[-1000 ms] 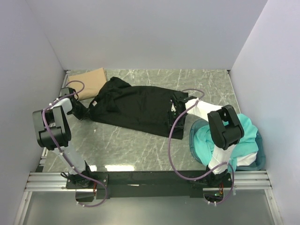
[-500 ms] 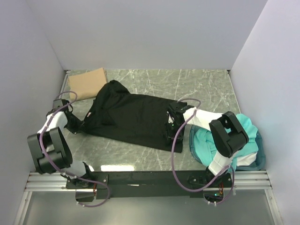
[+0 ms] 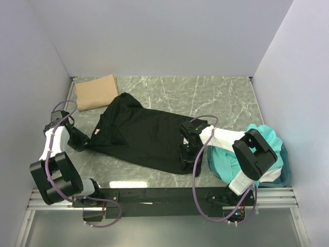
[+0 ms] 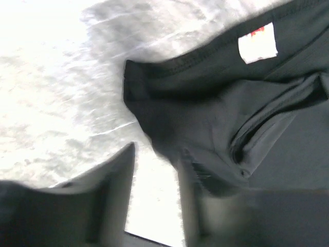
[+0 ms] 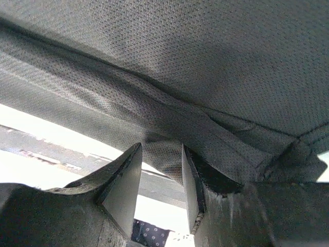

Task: Fold and stack the t-shirts
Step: Fold the tshirt

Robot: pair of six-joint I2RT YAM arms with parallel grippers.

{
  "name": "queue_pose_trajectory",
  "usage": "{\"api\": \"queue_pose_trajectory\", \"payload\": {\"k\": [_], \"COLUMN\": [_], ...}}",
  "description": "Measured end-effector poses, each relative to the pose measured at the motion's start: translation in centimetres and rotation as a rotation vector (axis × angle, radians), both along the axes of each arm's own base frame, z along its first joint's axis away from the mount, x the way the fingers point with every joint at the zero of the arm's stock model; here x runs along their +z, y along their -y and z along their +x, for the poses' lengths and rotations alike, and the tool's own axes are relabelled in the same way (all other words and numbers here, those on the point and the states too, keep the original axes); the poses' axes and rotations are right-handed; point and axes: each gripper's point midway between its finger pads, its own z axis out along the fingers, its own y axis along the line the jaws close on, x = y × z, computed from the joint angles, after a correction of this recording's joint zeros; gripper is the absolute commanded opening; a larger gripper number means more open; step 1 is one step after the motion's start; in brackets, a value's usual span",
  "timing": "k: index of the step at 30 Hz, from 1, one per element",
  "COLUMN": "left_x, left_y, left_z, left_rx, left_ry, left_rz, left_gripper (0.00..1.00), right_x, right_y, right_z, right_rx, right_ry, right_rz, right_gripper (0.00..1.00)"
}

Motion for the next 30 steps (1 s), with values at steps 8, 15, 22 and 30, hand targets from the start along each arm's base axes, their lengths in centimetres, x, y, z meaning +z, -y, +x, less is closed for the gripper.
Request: {"api": "queue_pose_trajectory", "payload": {"k": [8,15,22,30], "left_x": [3.4,4.8,3.0,-0.9], "left_y": [-1.2,3.1,10.1,11.9], "left_z": [-0.5,1.5,3.8,3.8], "left_rx": [0.014,-0.119,-0.269,-0.306], "left_ry": [0.072,0.152,0.147,0.018], "left_rz": [0.072,0.058,-0.047,-0.080], "left_gripper": [0.66,0.67,0.65,0.65], "right_x": [1.8,4.8,5.7,5.7], "right_y": [1.7,0.5,0.0,0.2], "right_z": [0.7,3.6,4.4,4.4], "right_rx": [-0.004,-0.002,-0.006,-0.008], "right_ry": [0.063,0.168,0.194,0.192], "right_rz": [-0.088,-0.069,-0.057,-0.063], "right_gripper": [0.48,0.49,0.49,0.49]}}
